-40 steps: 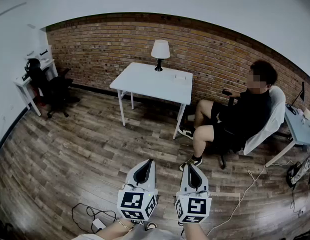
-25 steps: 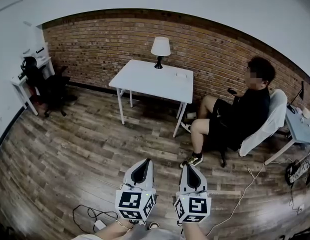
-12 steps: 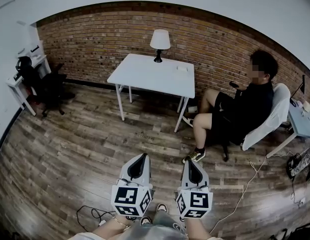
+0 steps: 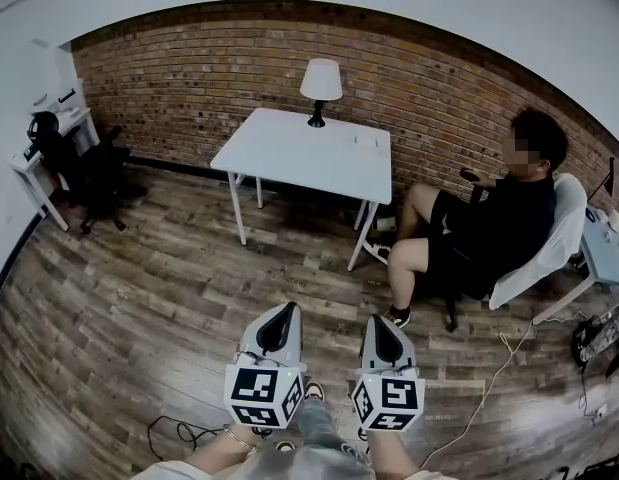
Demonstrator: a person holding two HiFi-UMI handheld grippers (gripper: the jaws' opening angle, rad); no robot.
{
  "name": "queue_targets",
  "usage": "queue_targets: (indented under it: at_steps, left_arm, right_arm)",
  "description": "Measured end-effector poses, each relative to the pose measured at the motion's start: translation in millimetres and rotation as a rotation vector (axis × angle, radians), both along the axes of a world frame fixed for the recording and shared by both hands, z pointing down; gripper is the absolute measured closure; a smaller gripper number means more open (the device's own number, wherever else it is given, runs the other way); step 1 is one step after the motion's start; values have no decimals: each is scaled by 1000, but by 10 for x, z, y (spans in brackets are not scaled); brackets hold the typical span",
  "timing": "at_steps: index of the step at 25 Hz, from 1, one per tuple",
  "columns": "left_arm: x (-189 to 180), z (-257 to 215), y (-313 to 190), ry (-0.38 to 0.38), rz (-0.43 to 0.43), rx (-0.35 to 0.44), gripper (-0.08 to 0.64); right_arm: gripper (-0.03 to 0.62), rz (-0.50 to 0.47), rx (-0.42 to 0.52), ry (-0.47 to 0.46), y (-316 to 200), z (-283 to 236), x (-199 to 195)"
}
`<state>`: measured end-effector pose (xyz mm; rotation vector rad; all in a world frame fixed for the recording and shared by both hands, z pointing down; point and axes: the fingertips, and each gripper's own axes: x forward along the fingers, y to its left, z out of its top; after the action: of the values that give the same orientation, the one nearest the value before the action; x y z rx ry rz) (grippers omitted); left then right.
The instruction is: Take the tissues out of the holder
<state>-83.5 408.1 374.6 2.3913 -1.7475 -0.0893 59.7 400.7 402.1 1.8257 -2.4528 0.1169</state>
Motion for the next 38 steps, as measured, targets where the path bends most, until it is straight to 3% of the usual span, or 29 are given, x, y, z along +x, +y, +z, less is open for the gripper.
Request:
queue_targets:
  at_steps: [8,20,29,38]
  left_arm:
    - [20,-21,-686,24,-41,-18,551]
    - [400,-127,-1671,7,-59,-33,551]
    - [591,-48,-2080,-13,-78,-70,552]
    - [663,55,-2551,-18,-43,-89,552]
  right_arm:
    - [591,-57,0,25,-717,-34,-6]
    - [591,-91,-17,29,-1764,-113,378]
    - [591,-105,-35,-11,-2253,-28,570]
    - [591,-77,-79,-10,-2669,166,638]
